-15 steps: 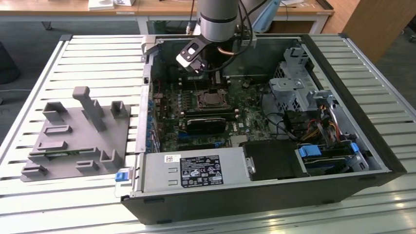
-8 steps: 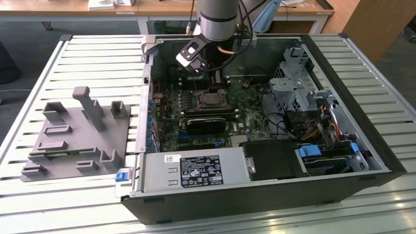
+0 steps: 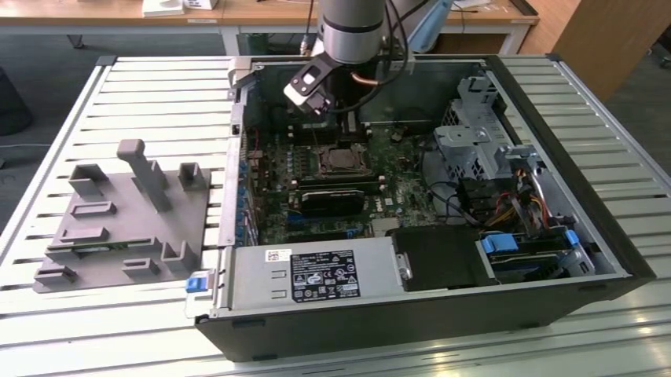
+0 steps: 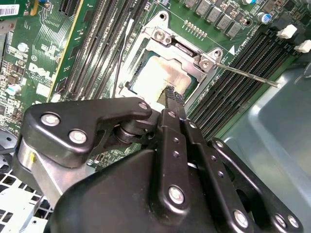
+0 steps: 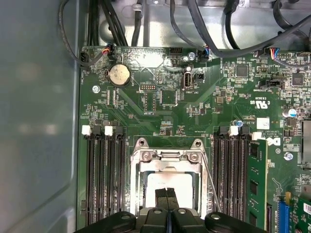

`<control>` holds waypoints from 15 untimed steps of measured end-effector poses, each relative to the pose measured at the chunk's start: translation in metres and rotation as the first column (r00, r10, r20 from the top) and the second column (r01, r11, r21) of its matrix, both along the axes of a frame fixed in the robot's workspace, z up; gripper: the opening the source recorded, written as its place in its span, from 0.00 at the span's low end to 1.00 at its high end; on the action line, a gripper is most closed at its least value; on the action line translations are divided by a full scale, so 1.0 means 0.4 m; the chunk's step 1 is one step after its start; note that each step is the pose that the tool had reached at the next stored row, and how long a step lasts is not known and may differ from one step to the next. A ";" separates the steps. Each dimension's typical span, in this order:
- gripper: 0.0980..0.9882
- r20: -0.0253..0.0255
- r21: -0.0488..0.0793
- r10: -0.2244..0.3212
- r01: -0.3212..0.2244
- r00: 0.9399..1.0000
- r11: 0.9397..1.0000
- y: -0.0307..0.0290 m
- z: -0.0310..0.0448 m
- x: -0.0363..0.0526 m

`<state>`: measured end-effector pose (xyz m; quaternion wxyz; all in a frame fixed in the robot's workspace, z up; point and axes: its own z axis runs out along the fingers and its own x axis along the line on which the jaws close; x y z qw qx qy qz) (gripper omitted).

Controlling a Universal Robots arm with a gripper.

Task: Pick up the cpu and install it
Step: 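Install the first cpu locking lever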

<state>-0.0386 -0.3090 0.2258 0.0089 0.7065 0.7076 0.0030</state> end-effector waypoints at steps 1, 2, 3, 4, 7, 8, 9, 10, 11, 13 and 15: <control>0.01 0.000 0.000 0.000 0.000 1.000 1.000 0.000 0.002 0.000; 0.01 0.000 0.000 0.000 0.000 1.000 1.000 0.000 0.003 0.000; 0.01 0.000 0.000 0.000 0.000 1.000 1.000 0.000 0.005 0.000; 0.01 0.000 0.000 0.000 0.000 1.000 1.000 0.000 0.006 0.000; 0.01 0.000 0.000 0.000 0.000 1.000 1.000 0.000 0.011 0.000; 0.01 0.000 0.000 0.000 0.000 1.000 1.000 0.000 0.012 0.000; 0.01 0.000 0.000 0.000 0.000 1.000 1.000 0.000 0.014 0.000; 0.01 0.000 0.000 0.000 0.000 1.000 1.000 0.000 0.015 0.000; 0.01 0.000 0.000 0.000 0.000 1.000 1.000 0.000 0.017 0.000; 0.01 0.000 0.000 0.000 0.000 1.000 1.000 0.000 0.020 0.000; 0.01 0.000 0.000 0.000 0.000 1.000 1.000 0.000 0.023 0.000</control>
